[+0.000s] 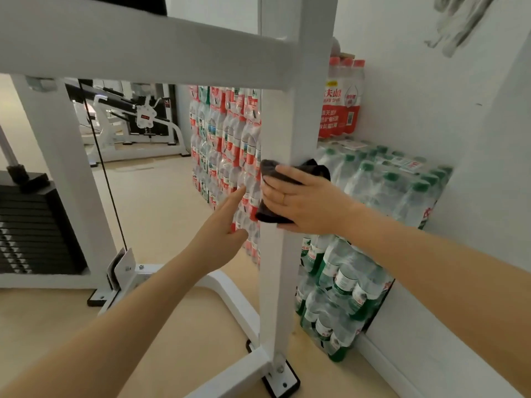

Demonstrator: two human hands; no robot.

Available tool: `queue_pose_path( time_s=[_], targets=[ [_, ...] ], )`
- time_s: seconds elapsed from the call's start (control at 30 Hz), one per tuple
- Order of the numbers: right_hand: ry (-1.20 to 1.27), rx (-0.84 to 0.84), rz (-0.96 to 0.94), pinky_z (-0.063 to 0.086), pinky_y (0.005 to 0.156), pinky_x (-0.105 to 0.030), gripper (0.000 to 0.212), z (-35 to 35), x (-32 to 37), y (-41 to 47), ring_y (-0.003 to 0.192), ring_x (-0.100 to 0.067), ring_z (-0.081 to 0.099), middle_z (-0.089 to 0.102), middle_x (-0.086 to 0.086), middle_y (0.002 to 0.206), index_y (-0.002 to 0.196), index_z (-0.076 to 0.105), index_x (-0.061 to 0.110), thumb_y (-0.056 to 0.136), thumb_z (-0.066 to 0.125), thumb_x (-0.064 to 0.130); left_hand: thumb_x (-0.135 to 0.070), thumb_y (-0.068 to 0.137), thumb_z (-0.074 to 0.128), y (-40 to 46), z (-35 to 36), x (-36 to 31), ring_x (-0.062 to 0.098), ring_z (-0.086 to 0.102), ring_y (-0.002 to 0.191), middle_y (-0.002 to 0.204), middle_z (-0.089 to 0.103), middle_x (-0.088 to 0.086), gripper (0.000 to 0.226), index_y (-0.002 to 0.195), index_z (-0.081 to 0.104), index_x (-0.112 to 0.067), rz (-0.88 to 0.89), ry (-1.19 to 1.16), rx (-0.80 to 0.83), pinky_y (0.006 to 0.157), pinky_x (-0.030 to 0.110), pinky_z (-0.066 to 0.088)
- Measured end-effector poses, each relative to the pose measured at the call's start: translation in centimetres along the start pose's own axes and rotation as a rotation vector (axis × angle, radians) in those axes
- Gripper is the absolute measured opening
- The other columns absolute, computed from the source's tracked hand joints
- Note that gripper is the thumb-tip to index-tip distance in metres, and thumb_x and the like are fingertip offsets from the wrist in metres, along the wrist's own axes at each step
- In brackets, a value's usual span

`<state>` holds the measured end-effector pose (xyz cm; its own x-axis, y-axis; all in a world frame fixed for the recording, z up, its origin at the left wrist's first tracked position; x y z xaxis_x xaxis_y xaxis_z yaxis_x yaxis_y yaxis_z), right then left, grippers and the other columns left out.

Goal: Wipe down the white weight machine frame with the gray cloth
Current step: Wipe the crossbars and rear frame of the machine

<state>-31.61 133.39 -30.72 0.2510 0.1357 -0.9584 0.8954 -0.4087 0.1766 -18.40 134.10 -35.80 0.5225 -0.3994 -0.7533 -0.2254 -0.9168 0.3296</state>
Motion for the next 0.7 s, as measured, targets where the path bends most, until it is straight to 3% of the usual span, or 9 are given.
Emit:
queue_pose_path(
  time_s=[0.1,0.23,0.4,0.47,0.6,0.7],
  targets=[
    [0.036,-0.080,0.256,0.014,0.112,-0.042,0.051,-0.8,-4.6,1.2,0.125,-0.020,0.049,0.064,-0.001,0.120,0.112,0.065,0.015,0.092,0.028,0.043,-0.001,0.085,0.045,0.7,0.2,-0.3,0.013,0.021,0.137,0.151,0.023,-0.005,0.075,0.146,0.013,-0.033,0.010,-0.014,-0.005,0.109,0.029,0.021],
    [0.125,-0.191,0.483,0.012,0.112,-0.044,0.046,-1.2,-4.4,1.7,0.126,-0.022,0.047,0.063,-0.004,0.121,0.110,0.066,0.011,0.093,0.033,0.038,0.002,0.083,0.043,1.2,0.5,-1.0,0.009,0.020,0.138,0.152,0.023,-0.005,0.076,0.146,0.016,-0.030,0.025,-0.089,-0.028,0.115,0.038,0.020],
    [0.230,-0.117,0.566,0.016,0.112,-0.042,0.046,0.2,3.1,-0.7,0.132,-0.017,0.041,0.050,0.001,0.138,0.128,0.056,0.017,0.093,0.039,0.040,-0.001,0.082,0.044,0.8,0.5,-1.9,0.005,0.019,0.137,0.152,0.022,-0.007,0.076,0.146,0.015,-0.030,0.052,-0.235,-0.065,0.115,0.036,0.018],
    [0.244,-0.164,0.580,0.020,0.111,-0.040,0.047,0.4,4.8,-2.3,0.132,-0.016,0.039,0.044,0.005,0.142,0.135,0.049,0.021,0.093,0.043,0.041,-0.005,0.079,0.043,0.8,0.5,-1.8,0.004,0.017,0.138,0.152,0.020,-0.010,0.077,0.145,0.015,-0.034,0.067,-0.215,-0.045,0.116,0.038,0.017],
    [0.314,-0.318,0.792,0.023,0.110,-0.041,0.051,0.1,1.7,-2.7,0.133,-0.027,0.038,0.037,0.000,0.144,0.140,0.038,0.017,0.094,0.043,0.039,-0.002,0.075,0.041,1.7,1.4,-3.2,0.001,0.014,0.139,0.151,0.018,-0.018,0.082,0.133,0.014,-0.055,0.115,-0.217,0.056,0.117,0.037,0.014],
    [0.663,-0.461,1.027,0.019,0.112,-0.044,0.060,0.4,-3.2,-1.8,0.136,-0.033,0.030,0.030,-0.013,0.148,0.144,0.024,0.007,0.094,0.038,0.039,-0.010,0.068,0.035,2.9,1.5,-4.1,0.001,0.019,0.138,0.142,0.023,-0.028,0.079,0.124,0.016,-0.063,0.083,-0.396,0.035,0.112,0.030,0.016]
  ],
)
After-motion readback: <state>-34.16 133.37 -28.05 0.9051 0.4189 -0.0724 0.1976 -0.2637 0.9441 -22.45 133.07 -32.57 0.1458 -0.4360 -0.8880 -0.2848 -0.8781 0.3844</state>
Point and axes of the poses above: each hand's wrist, its own y-axis towards the middle knuckle, its own z-axis out of the palm, x = y × z, the point moved 6 cm from there along y, towards the middle knuckle
